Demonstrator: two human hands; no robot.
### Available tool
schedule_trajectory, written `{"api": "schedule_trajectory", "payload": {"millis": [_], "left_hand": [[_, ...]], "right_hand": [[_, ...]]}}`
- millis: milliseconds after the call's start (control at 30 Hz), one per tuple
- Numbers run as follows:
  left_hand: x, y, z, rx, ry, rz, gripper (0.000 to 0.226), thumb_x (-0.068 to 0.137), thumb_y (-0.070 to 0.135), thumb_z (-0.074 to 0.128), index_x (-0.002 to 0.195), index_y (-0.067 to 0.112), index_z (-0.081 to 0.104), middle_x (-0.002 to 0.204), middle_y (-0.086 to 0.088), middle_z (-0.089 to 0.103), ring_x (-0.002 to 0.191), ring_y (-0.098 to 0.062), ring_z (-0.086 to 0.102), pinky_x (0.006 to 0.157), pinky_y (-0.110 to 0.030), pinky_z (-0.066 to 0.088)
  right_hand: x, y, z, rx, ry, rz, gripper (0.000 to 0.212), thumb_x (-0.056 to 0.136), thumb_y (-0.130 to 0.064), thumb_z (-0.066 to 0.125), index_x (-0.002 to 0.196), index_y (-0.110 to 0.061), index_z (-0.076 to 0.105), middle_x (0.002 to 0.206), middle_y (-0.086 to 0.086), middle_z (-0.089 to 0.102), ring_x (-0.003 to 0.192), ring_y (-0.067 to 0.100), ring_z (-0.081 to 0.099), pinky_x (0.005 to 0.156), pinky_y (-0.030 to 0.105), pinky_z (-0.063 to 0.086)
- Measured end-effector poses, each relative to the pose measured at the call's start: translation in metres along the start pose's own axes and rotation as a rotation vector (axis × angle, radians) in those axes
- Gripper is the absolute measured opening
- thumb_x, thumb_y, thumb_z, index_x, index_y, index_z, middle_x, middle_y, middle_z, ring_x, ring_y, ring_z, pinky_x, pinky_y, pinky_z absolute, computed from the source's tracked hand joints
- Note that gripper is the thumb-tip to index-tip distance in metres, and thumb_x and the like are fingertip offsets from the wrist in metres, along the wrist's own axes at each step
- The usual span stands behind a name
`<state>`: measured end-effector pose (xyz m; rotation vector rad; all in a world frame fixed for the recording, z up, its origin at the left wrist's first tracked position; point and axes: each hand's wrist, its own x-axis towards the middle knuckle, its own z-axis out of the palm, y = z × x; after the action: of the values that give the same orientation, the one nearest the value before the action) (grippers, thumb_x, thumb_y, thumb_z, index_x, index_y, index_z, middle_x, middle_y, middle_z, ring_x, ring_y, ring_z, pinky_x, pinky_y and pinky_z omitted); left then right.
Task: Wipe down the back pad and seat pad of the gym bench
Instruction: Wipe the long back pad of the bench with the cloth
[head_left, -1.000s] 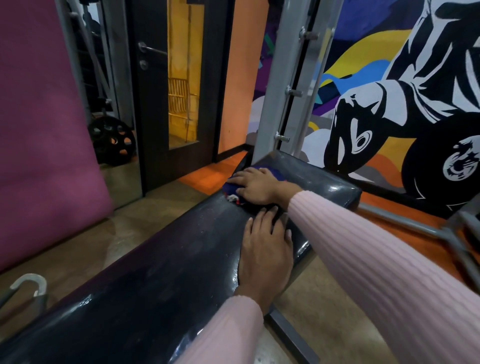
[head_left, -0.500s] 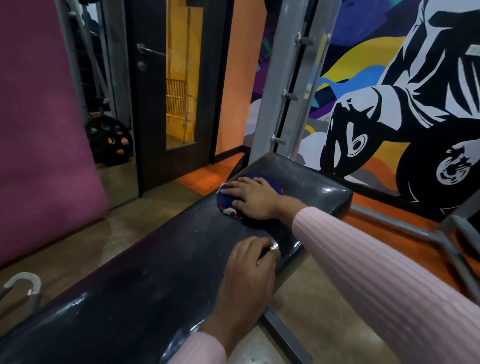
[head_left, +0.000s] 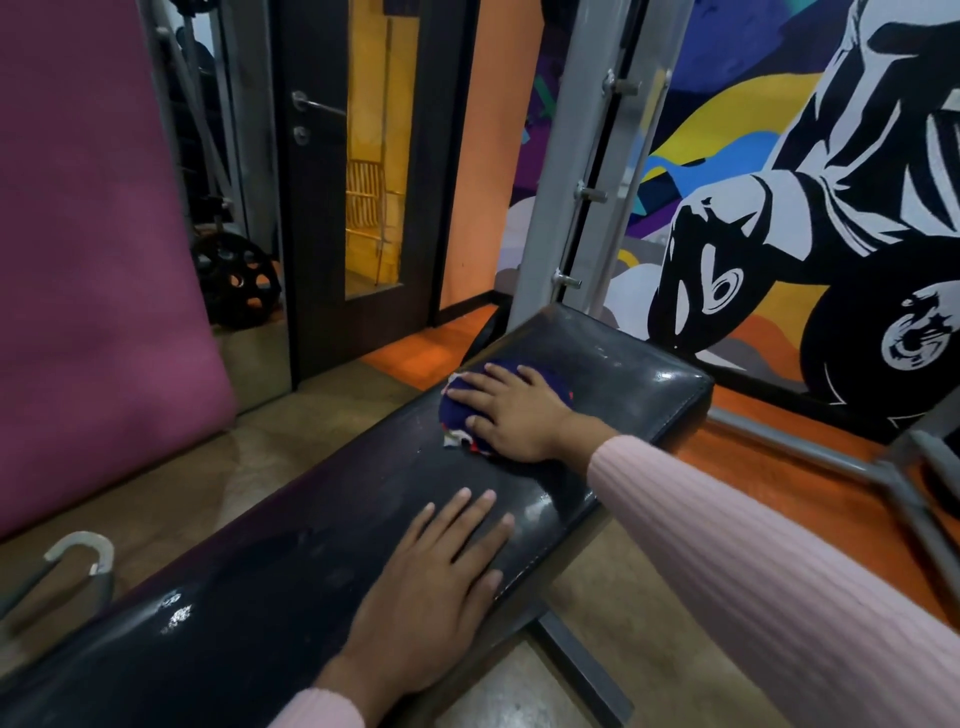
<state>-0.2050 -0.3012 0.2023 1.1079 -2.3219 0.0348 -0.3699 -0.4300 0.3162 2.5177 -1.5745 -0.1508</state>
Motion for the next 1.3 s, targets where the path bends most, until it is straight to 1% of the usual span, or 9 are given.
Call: {"api": "schedule_trajectory", "payload": {"millis": [133,367,500,600,833,967,1067,1200,1300], "left_hand": [[0.0,0.0,0.001,-0.037,-0.02,-0.002,0.046,0.101,0.042,0.029,0.147,0.034,0.03,0.157,0.01,0.019,0.145,-0.006,0.003,0.115,-0.032,0.01],[-0.001,0.0,0.003,0.003,-0.03,-0.02,0.046,0.101,0.041,0.031,0.146,0.034,0.031,0.156,0.009,0.023,0.145,-0.008,0.008,0.114,-0.033,0.012],[0.0,0.0,0.005,0.01,-0.009,-0.015,0.046,0.1,0.042,0.032,0.146,0.035,0.032,0.156,0.009,0.024,0.145,-0.009,0.011,0.113,-0.033,0.012],[-0.001,0.0,0.005,0.036,-0.004,-0.02,0.046,0.1,0.044,0.031,0.145,0.035,0.032,0.155,0.008,0.027,0.144,-0.01,0.015,0.115,-0.035,0.023],[-0.001,-0.001,0.007,0.003,0.026,-0.001,0.045,0.098,0.041,0.036,0.143,0.033,0.038,0.153,0.007,0.031,0.143,-0.012,0.021,0.111,-0.041,0.03],[-0.001,-0.002,0.008,0.014,0.001,-0.002,0.046,0.1,0.043,0.03,0.145,0.035,0.032,0.156,0.009,0.024,0.145,-0.01,0.014,0.114,-0.04,0.023],[-0.001,-0.002,0.008,0.011,0.0,0.004,0.047,0.102,0.043,0.026,0.148,0.035,0.026,0.157,0.01,0.019,0.145,-0.007,0.005,0.118,-0.034,0.012],[-0.002,-0.003,0.007,-0.001,0.002,0.005,0.046,0.102,0.041,0.028,0.147,0.032,0.03,0.156,0.007,0.023,0.145,-0.009,0.009,0.115,-0.036,0.015],[-0.001,-0.001,0.006,0.001,0.008,0.007,0.046,0.102,0.04,0.029,0.147,0.032,0.03,0.156,0.006,0.024,0.145,-0.01,0.01,0.116,-0.038,0.02]], "right_hand": [[-0.034,0.012,0.001,-0.002,-0.007,-0.124,0.049,0.101,-0.045,0.026,0.15,-0.04,0.018,0.16,-0.015,0.011,0.148,0.012,0.003,0.117,0.043,0.003],[0.007,0.014,-0.01,0.008,-0.057,0.139,0.051,0.1,-0.043,0.027,0.15,-0.038,0.018,0.161,-0.01,0.011,0.148,0.018,0.003,0.117,0.048,0.002],[0.011,-0.028,0.003,0.043,-0.055,-0.011,0.05,0.1,-0.041,0.027,0.15,-0.035,0.02,0.16,-0.01,0.013,0.148,0.018,0.004,0.116,0.049,0.001],[-0.008,-0.016,0.007,0.075,-0.027,-0.101,0.05,0.101,-0.042,0.029,0.15,-0.036,0.022,0.16,-0.011,0.015,0.148,0.015,0.006,0.117,0.045,0.004],[0.041,0.001,-0.006,0.028,-0.029,0.14,0.051,0.098,-0.041,0.029,0.149,-0.033,0.027,0.159,-0.007,0.021,0.146,0.019,0.011,0.115,0.049,0.005],[0.029,-0.028,0.007,0.057,-0.075,-0.039,0.05,0.1,-0.04,0.028,0.15,-0.033,0.024,0.159,-0.008,0.017,0.147,0.018,0.007,0.116,0.049,0.003],[0.006,-0.006,0.001,0.097,-0.081,-0.122,0.05,0.101,-0.04,0.033,0.149,-0.035,0.024,0.159,-0.011,0.018,0.147,0.015,0.007,0.116,0.046,0.003],[0.01,0.019,-0.01,0.07,-0.076,0.067,0.05,0.1,-0.04,0.034,0.149,-0.036,0.024,0.16,-0.01,0.016,0.147,0.017,0.007,0.116,0.045,0.003],[0.018,-0.005,-0.004,0.033,-0.04,0.109,0.05,0.1,-0.039,0.03,0.15,-0.035,0.023,0.16,-0.009,0.015,0.147,0.019,0.007,0.115,0.048,0.004]]}}
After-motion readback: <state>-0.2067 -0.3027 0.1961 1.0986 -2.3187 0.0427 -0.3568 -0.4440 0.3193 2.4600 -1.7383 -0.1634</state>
